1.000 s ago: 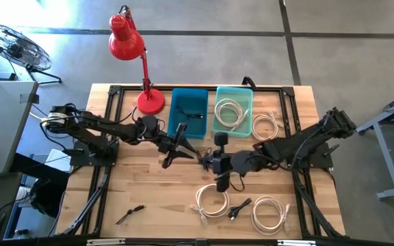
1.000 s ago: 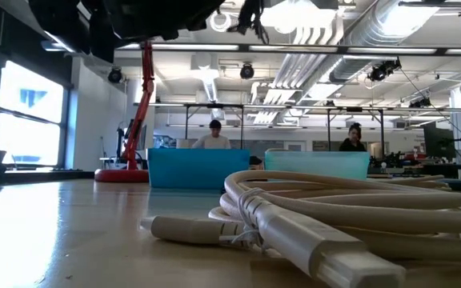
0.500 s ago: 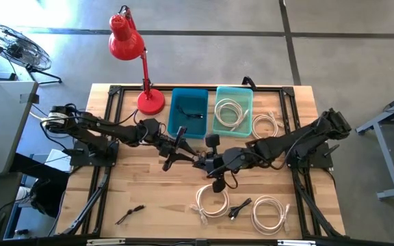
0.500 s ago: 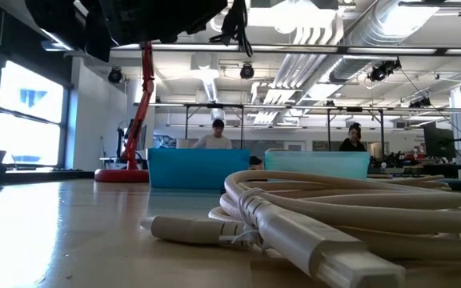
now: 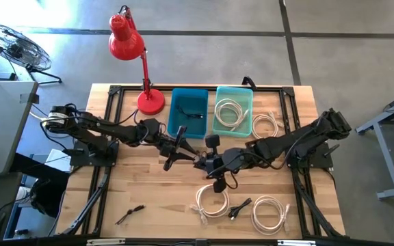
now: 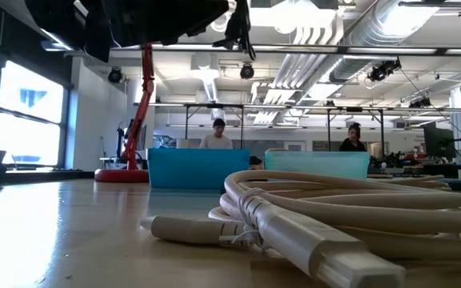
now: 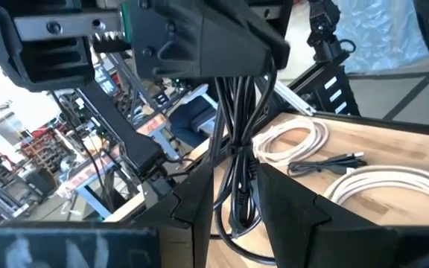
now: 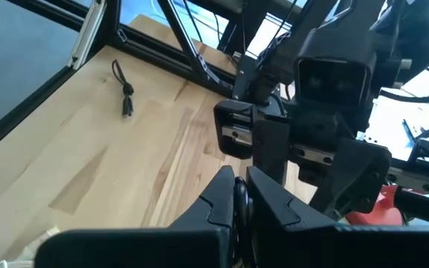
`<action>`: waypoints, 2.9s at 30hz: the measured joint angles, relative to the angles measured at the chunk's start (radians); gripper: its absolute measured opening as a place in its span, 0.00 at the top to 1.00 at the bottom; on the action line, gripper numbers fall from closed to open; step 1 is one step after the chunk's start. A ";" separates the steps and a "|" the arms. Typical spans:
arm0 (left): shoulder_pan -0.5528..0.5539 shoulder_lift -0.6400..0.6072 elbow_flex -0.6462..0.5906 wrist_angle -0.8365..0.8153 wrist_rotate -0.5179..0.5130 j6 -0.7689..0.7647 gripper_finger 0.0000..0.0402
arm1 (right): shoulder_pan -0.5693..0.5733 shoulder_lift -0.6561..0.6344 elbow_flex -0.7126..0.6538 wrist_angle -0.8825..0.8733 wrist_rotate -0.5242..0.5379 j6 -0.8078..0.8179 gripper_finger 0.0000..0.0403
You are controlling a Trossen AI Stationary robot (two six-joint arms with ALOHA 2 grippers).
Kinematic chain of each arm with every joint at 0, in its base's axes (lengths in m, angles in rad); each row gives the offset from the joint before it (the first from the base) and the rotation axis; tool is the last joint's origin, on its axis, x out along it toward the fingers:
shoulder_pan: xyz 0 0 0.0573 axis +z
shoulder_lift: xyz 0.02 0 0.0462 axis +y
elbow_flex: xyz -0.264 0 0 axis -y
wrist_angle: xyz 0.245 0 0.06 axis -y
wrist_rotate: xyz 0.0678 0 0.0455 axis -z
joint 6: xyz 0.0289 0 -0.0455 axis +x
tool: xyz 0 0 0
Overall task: Pick & Place USB Port
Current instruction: Put the black charger cable into the blue bin
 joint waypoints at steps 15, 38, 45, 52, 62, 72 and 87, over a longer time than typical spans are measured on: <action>0.000 -0.001 0.000 -0.002 0.004 -0.106 0.74 | 0.000 0.000 0.000 -0.019 0.000 0.004 0.97; 0.001 0.000 0.000 -0.055 -0.232 -0.068 0.74 | -0.008 0.000 0.000 -0.023 0.054 -0.018 0.98; 0.000 0.008 0.000 -0.057 -0.327 -0.079 0.74 | -0.007 -0.001 0.000 -0.022 0.057 -0.028 0.98; 0.000 0.008 0.000 -0.052 -0.383 -0.079 0.74 | -0.007 -0.001 0.000 -0.022 0.057 -0.027 0.98; 0.000 0.007 0.000 -0.048 -0.336 -0.007 0.74 | -0.007 -0.001 0.000 -0.025 0.057 -0.021 0.98; 0.001 0.007 0.000 -0.090 -0.370 -0.057 0.74 | -0.006 -0.001 0.000 -0.026 0.057 -0.019 0.98; 0.014 0.007 0.000 -0.070 -0.045 -0.001 0.74 | 0.008 -0.001 0.000 -0.027 0.054 -0.019 0.98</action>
